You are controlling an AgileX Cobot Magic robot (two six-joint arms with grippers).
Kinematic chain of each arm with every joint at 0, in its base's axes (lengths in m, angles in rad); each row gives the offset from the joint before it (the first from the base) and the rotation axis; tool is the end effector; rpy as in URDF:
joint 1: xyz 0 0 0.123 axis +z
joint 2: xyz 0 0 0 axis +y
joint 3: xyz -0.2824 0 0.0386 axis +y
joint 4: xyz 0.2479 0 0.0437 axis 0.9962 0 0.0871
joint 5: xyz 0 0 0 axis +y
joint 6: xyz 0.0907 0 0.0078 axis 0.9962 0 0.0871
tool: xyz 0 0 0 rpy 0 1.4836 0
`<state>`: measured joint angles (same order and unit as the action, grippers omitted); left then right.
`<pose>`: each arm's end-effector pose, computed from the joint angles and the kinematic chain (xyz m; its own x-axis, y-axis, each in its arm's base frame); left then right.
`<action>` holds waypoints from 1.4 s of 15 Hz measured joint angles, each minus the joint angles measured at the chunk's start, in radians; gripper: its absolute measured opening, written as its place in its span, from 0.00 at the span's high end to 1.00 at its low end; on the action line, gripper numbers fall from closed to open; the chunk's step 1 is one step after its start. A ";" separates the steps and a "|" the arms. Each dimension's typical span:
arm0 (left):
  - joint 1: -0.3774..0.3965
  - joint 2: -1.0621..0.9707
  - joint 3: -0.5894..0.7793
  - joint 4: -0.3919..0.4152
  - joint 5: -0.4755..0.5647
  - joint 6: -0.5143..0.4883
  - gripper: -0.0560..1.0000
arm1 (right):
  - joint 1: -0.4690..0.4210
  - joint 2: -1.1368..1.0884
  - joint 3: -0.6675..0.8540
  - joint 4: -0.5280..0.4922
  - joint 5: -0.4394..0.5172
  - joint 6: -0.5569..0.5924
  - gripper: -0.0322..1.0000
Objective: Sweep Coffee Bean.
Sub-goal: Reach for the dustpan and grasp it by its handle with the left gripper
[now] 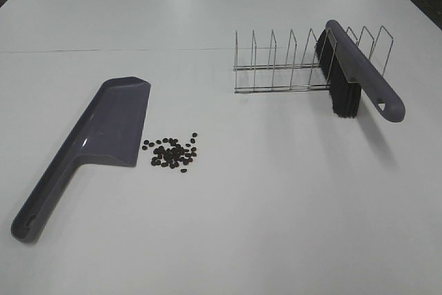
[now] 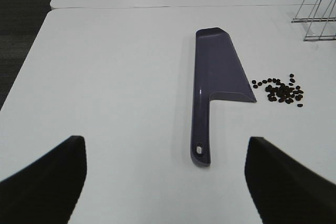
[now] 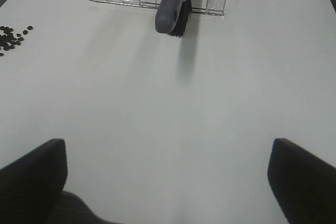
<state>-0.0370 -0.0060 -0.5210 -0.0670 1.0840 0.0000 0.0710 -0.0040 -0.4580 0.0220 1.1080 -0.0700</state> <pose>-0.0095 -0.0050 0.2812 -0.4542 -0.0145 -0.8908 0.0755 0.9956 -0.0547 -0.0031 0.0016 0.2617 -0.5225 -0.0974 -0.8470 -0.1192 0.9920 -0.0406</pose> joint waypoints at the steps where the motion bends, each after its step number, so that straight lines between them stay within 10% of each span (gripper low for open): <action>1: 0.000 0.015 0.000 0.007 0.000 -0.011 0.23 | 0.000 0.000 0.000 0.000 0.000 0.000 0.07; 21: 0.000 0.881 -0.062 0.027 -0.087 -0.151 0.24 | 0.000 0.000 0.000 0.000 0.000 0.000 0.07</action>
<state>-0.0370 0.8750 -0.5830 -0.0400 0.9970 -0.1510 0.0710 -0.0040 -0.4580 0.0220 1.1080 -0.0700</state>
